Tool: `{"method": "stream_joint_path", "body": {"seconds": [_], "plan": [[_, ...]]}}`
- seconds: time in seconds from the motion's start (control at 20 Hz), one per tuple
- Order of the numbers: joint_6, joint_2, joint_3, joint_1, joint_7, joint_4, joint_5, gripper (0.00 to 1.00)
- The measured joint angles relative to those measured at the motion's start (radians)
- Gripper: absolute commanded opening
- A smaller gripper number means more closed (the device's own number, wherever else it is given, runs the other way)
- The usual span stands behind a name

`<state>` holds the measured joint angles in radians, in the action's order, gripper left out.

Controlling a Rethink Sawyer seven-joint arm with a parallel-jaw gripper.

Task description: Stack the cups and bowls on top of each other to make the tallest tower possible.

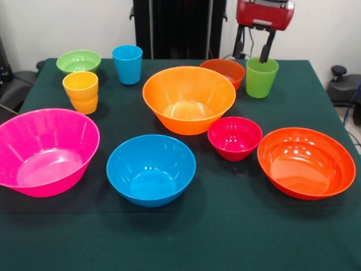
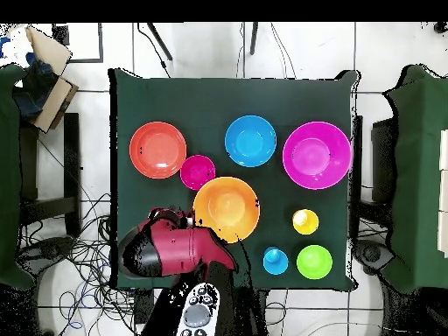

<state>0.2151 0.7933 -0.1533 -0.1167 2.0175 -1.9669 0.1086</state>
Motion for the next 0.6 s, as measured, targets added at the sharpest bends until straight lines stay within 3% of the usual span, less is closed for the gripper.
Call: {"method": "stream_joint_path", "body": {"seconds": [0.6], "plan": [[-0.004,-0.001,0.000,-0.004,0.000,-0.056,0.000,1.00]]}}
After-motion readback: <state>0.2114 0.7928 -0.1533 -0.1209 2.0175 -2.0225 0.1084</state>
